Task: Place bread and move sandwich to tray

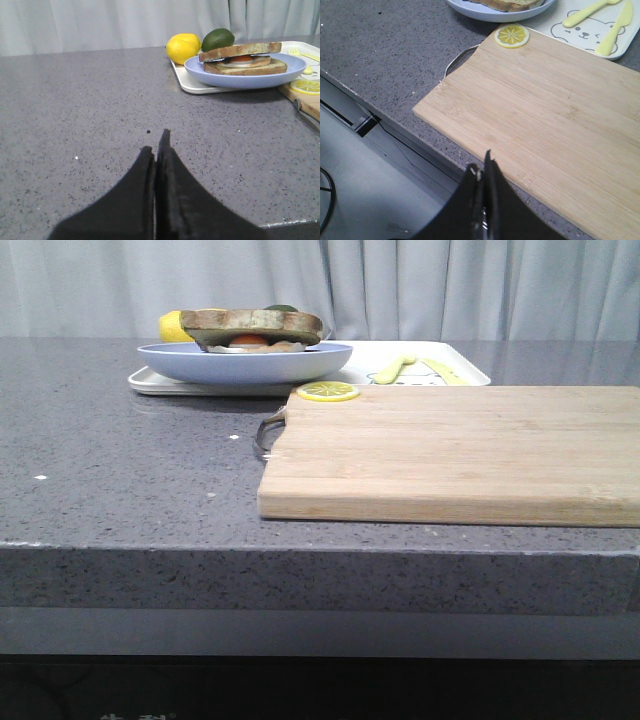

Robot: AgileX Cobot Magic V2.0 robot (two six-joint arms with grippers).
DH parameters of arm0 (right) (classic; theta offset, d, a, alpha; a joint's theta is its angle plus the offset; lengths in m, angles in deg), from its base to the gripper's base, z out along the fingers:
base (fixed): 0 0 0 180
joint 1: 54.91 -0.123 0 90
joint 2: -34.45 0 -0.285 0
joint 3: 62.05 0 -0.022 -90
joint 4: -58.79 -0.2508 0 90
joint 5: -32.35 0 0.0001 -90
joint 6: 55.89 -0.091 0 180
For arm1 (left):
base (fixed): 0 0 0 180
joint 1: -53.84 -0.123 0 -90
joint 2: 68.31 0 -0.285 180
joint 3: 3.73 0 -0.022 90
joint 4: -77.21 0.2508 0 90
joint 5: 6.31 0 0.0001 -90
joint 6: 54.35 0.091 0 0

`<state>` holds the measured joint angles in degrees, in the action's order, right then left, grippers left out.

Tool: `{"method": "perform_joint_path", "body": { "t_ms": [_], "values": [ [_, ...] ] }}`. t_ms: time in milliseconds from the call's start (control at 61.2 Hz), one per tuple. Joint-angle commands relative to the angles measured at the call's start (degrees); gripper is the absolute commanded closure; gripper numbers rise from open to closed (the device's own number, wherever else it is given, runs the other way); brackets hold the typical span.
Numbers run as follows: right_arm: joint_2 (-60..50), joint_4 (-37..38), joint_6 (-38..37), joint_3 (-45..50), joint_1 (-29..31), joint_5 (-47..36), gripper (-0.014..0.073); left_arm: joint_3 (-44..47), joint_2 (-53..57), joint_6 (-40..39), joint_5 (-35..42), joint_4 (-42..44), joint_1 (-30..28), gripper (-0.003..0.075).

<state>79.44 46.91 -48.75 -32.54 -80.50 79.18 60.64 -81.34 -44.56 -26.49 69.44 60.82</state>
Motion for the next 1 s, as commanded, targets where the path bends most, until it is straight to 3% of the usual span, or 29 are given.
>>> {"method": "perform_joint_path", "body": {
  "t_ms": [0,180,458,981],
  "values": [
    [-0.09,-0.19,0.19,-1.47,0.43,-3.46,0.0664,0.92,1.78,-3.76,6.28,1.13,-0.21,0.0741],
    [-0.09,-0.19,0.19,-1.47,0.43,-3.46,0.0664,6.12,5.97,-17.42,10.46,10.87,-0.36,0.0741],
    [-0.09,-0.19,0.19,-1.47,0.43,-3.46,0.0664,13.28,6.78,-17.42,22.74,8.73,-1.25,0.0741],
    [-0.09,-0.19,0.19,-1.47,0.43,-3.48,0.0664,13.12,6.78,-12.55,24.0,6.2,-1.25,0.0741]
  ]
}}
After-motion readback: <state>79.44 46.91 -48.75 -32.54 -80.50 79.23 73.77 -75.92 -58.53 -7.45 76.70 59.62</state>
